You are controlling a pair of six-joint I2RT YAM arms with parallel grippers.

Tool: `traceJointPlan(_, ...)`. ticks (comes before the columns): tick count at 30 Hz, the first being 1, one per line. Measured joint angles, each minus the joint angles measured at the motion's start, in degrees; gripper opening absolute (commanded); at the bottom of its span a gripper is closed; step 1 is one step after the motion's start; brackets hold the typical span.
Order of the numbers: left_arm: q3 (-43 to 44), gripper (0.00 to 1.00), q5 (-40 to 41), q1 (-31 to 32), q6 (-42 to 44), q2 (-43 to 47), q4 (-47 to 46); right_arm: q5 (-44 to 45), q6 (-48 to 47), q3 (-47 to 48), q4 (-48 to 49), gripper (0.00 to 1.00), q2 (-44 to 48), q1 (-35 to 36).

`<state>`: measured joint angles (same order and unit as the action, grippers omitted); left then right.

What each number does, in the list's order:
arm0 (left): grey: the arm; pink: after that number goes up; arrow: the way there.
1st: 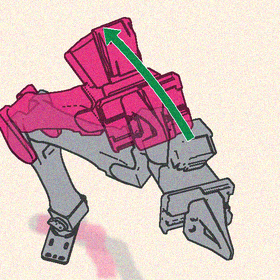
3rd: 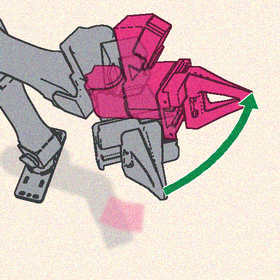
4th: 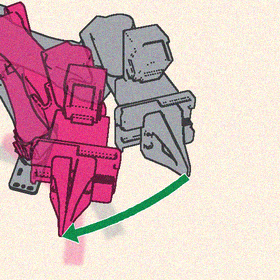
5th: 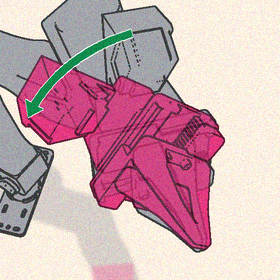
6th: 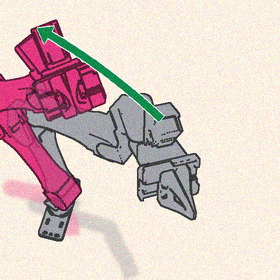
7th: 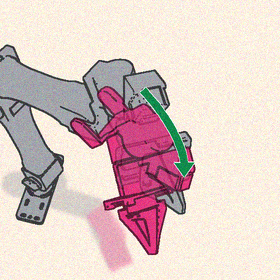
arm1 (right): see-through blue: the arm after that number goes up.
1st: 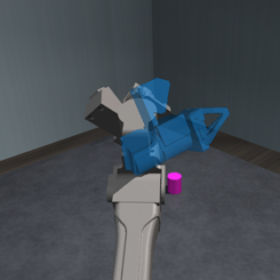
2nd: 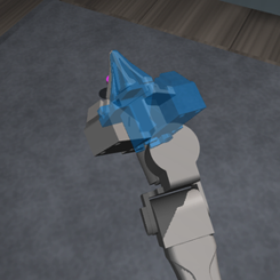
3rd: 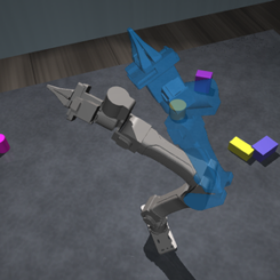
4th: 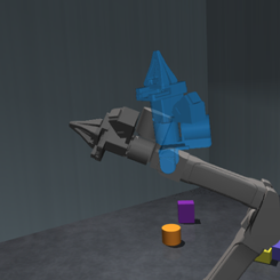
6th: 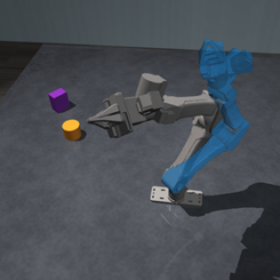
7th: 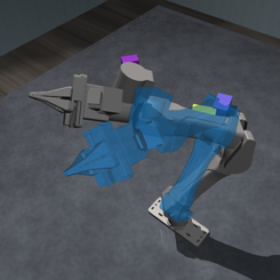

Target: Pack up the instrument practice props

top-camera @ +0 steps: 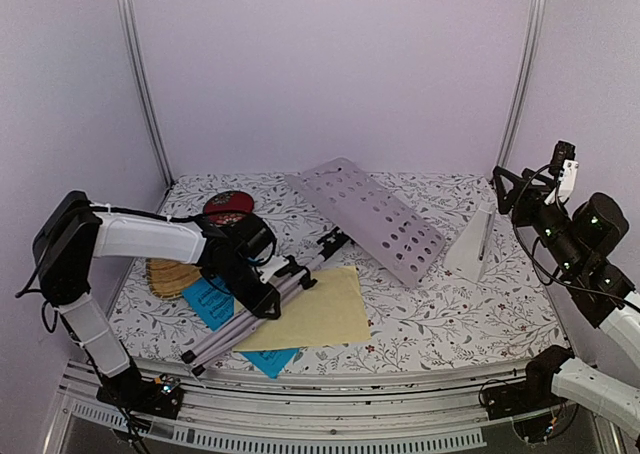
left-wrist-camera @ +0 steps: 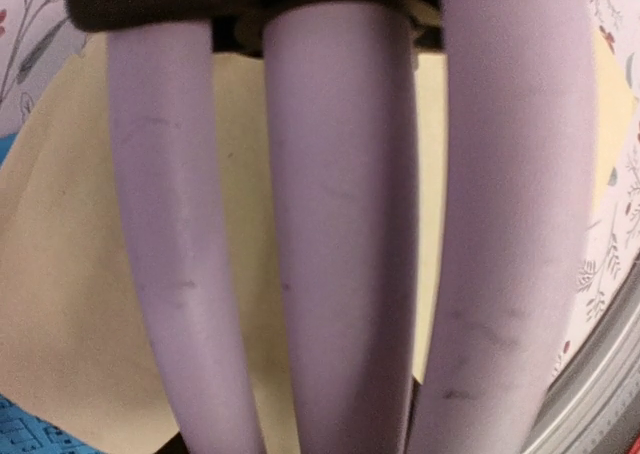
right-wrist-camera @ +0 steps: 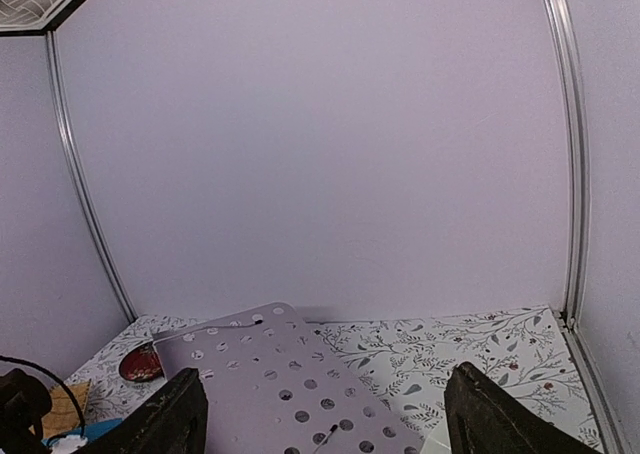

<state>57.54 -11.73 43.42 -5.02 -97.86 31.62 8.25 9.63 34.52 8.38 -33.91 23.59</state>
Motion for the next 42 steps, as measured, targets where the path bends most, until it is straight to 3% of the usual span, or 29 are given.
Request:
traceJointPlan(12, 5.5, 0.3, 6.6, 1.9, 2.1, -6.4, -1.4, 0.0, 1.3, -0.1, -0.9, 0.83, -1.0, 0.0)
traceJointPlan(26, 6.3, 0.51, 11.6, 3.7, 2.9, -7.7, -2.4, -0.1, 2.4, -0.2, -0.9, 0.83, -1.6, 0.0)
traceJointPlan(36, 6.4, 0.59, 14.0, 4.2, 3.7, -7.7, -8.0, -0.1, 2.7, -0.6, -1.0, 0.83, -1.8, 0.0)
traceJointPlan(42, 8.1, 0.71, 13.6, 4.6, 4.3, -7.1, -12.9, -1.2, 2.8, -0.7, -1.0, 0.84, -2.2, 0.0)
